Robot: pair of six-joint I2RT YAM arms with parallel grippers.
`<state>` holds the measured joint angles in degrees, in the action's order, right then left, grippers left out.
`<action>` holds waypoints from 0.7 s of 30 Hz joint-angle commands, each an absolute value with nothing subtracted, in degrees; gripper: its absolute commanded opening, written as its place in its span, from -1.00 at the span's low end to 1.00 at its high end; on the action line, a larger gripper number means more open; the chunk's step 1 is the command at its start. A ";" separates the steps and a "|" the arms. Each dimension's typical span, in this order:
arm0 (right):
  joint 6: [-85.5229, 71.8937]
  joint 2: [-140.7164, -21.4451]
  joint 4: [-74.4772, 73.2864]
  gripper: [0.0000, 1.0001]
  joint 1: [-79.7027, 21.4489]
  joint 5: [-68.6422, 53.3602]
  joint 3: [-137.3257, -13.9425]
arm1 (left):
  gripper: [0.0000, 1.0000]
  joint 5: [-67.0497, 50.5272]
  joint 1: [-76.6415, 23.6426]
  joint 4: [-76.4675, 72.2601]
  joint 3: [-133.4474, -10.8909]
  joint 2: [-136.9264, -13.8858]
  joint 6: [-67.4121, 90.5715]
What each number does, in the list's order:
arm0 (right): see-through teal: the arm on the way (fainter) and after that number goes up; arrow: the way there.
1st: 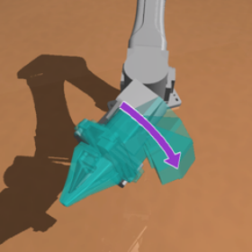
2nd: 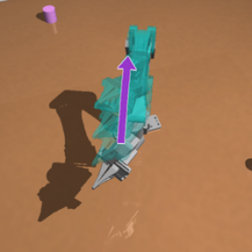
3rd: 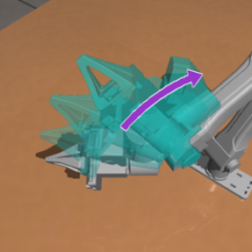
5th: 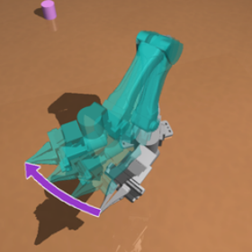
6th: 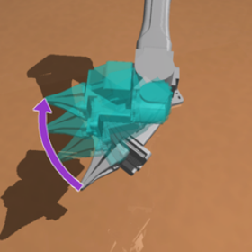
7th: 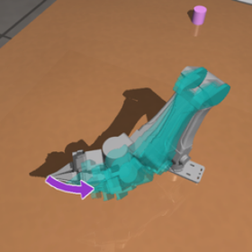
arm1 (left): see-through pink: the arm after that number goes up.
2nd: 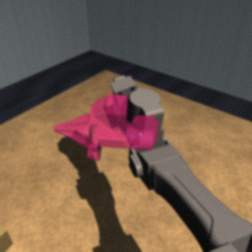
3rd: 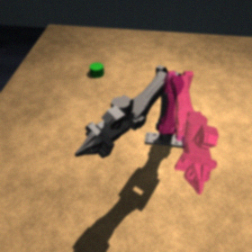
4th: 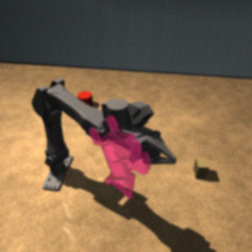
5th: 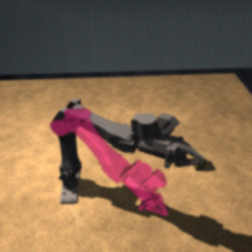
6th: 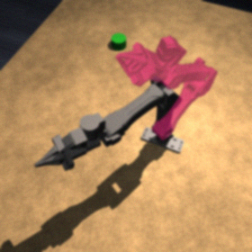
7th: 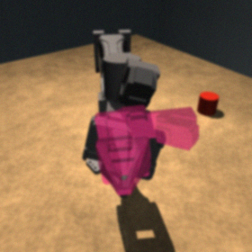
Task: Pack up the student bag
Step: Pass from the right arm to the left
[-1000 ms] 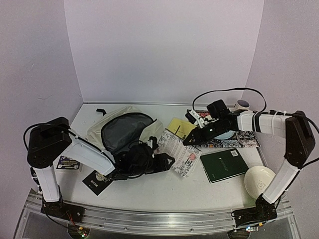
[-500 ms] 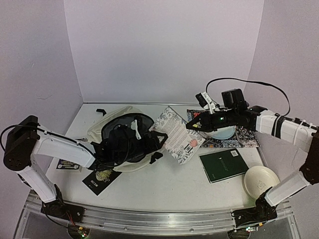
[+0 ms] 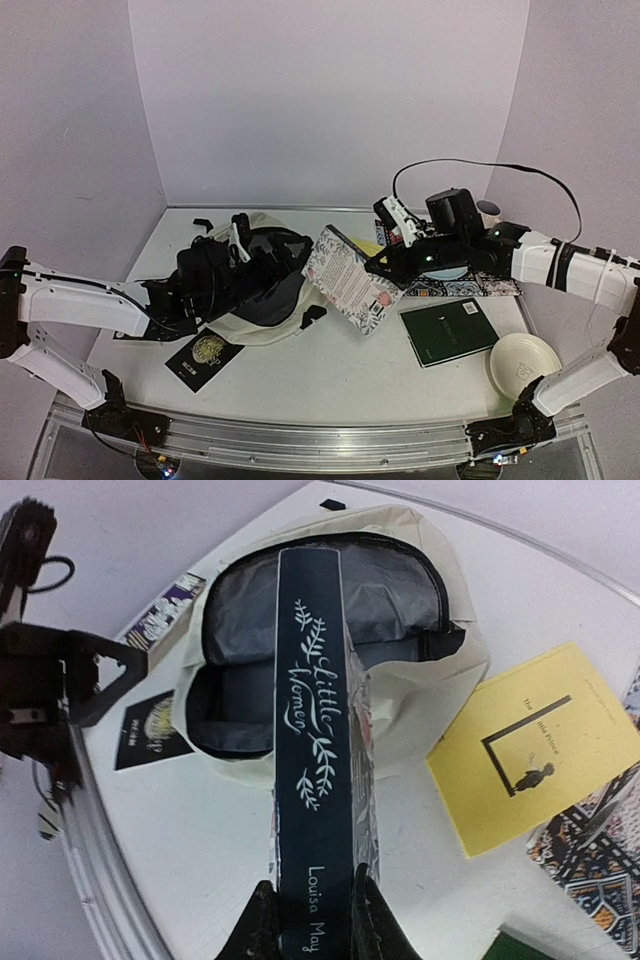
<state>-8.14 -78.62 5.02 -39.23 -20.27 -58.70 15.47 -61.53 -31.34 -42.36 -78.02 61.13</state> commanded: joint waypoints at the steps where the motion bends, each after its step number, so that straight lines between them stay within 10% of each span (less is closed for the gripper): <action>1: 4.36 -74.74 9.18 -1.00 -44.82 -4.08 -58.63 | 0.99 15.71 -60.06 -24.85 -44.95 -78.01 66.45; 21: 26.46 -77.05 20.84 -1.00 -63.65 30.81 -54.32 | 0.99 7.01 -56.97 -23.55 -55.04 -89.73 72.69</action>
<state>21.70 -76.48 12.09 -61.34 20.81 -53.36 7.51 -57.30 -22.92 -52.52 -88.16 70.86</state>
